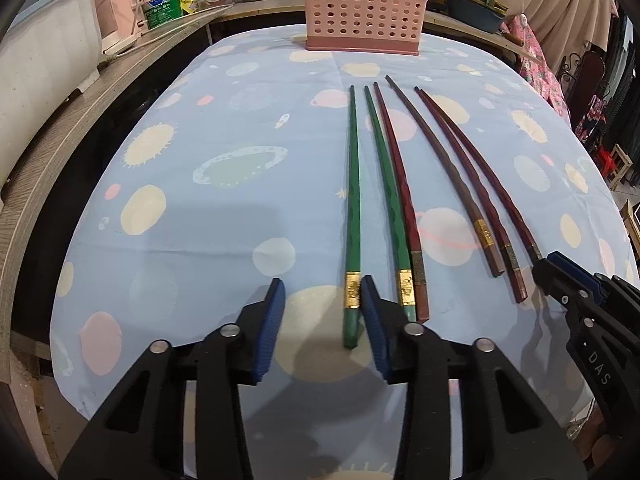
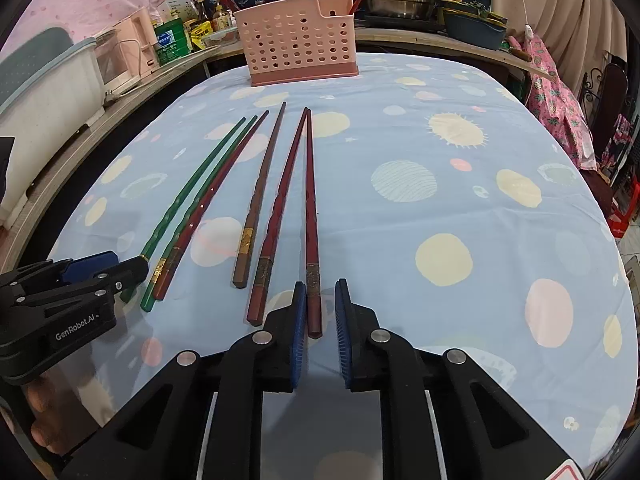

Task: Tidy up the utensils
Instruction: 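Grasp a green chopstick with the left tool while the right tool grasps a dark red chopstick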

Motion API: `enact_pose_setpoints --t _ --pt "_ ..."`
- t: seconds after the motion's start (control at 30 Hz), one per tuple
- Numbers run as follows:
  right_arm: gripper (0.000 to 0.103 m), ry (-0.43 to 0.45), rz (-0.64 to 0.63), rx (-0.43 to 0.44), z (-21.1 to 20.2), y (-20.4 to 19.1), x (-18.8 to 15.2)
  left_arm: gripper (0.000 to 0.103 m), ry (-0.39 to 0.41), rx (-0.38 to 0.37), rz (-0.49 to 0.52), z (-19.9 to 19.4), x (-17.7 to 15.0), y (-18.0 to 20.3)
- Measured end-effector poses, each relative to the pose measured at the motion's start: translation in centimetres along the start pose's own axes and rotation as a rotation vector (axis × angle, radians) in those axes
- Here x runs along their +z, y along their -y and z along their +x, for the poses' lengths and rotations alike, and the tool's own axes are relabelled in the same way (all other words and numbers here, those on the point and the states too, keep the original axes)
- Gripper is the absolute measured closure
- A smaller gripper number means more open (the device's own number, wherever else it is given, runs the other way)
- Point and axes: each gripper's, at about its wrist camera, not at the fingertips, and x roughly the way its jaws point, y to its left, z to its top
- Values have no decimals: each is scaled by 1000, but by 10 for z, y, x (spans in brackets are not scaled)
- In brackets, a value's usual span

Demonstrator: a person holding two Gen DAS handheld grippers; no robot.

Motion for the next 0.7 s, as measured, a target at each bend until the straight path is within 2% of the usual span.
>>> enact_pose_setpoints --t 0.13,0.2,0.7 --pt "92 -2 -4 -4 1 1 1 89 0 13 -1 0 1 -2" --pt "93 -3 -8 -7 1 2 2 93 0 15 -1 1 2 -2" --pt "96 16 15 -6 -9 11 8 96 -24 19 -37 0 4 -11"
